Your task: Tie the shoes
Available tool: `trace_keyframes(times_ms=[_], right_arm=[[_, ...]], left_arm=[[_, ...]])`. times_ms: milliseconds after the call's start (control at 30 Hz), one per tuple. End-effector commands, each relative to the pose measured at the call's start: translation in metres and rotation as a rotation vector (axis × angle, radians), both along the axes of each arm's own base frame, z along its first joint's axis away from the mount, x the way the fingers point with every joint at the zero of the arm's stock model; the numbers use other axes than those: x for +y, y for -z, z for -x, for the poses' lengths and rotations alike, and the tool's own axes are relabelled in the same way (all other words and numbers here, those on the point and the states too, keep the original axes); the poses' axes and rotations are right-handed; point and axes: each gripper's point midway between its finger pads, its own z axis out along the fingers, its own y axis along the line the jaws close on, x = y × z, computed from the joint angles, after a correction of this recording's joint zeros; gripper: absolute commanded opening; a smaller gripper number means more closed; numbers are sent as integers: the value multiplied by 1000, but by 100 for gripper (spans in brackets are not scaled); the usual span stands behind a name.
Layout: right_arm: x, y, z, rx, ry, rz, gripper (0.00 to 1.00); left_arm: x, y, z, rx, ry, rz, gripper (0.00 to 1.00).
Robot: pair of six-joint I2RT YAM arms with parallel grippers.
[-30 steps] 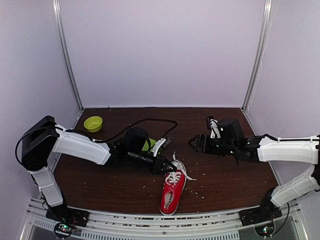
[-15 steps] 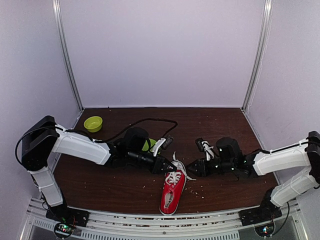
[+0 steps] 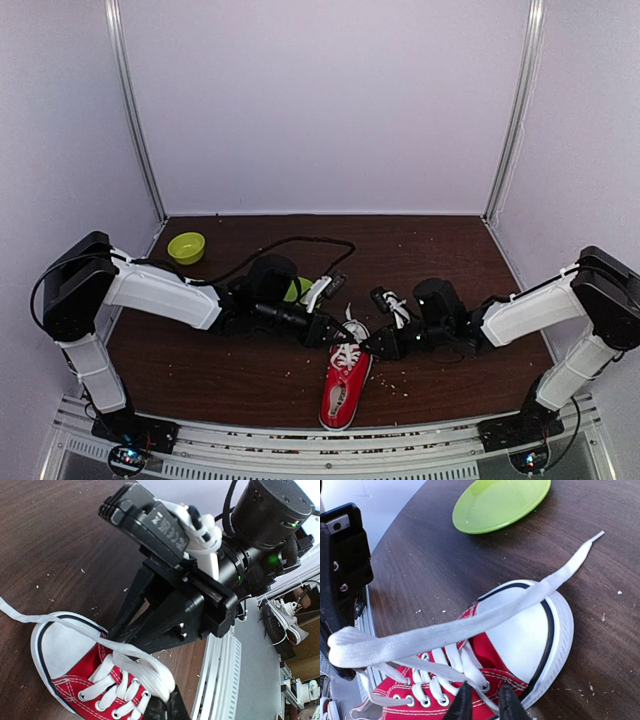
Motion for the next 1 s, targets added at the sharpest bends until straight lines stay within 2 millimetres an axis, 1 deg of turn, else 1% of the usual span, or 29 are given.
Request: trace_keyframes(times_ms=[0, 67, 133, 200, 333, 467, 633, 733, 767, 833, 867, 900, 967], right_arm=[[9, -10, 3, -17, -56, -36, 15], [10, -13, 7, -11, -73, -48, 19], [10, -13, 11, 3, -87, -49, 27], [11, -11, 13, 13, -95, -47, 32], [11, -5, 9, 10, -86, -31, 35], [16, -7, 10, 9, -102, -38, 36], [19, -9, 13, 18, -105, -53, 43], [20, -14, 12, -5, -88, -54, 48], [21, -13, 11, -20, -77, -30, 48], [20, -6, 6, -47, -40, 45, 46], [19, -5, 5, -57, -26, 61, 43], [19, -5, 2, -65, -9, 58, 37], [17, -8, -2, -75, 21, 50, 18]], left_arm=[[-4, -22, -6, -41, -16, 50, 0], [-4, -22, -7, -42, -19, 49, 0], [-4, -22, -7, -43, -19, 50, 0], [-4, -23, -7, -43, -18, 51, 0], [-4, -22, -7, -41, -18, 50, 0], [-4, -22, -8, -42, -22, 44, 0], [-2, -16, -10, -29, -44, 5, 0], [-1, -19, -10, -23, -47, -3, 0], [-2, -21, -10, -22, -47, 3, 0], [-3, -25, -11, -22, -48, 14, 0], [-4, -26, -11, -23, -47, 18, 0], [-4, -26, -11, -23, -47, 17, 0], [-4, -26, -13, -30, -52, 12, 0]])
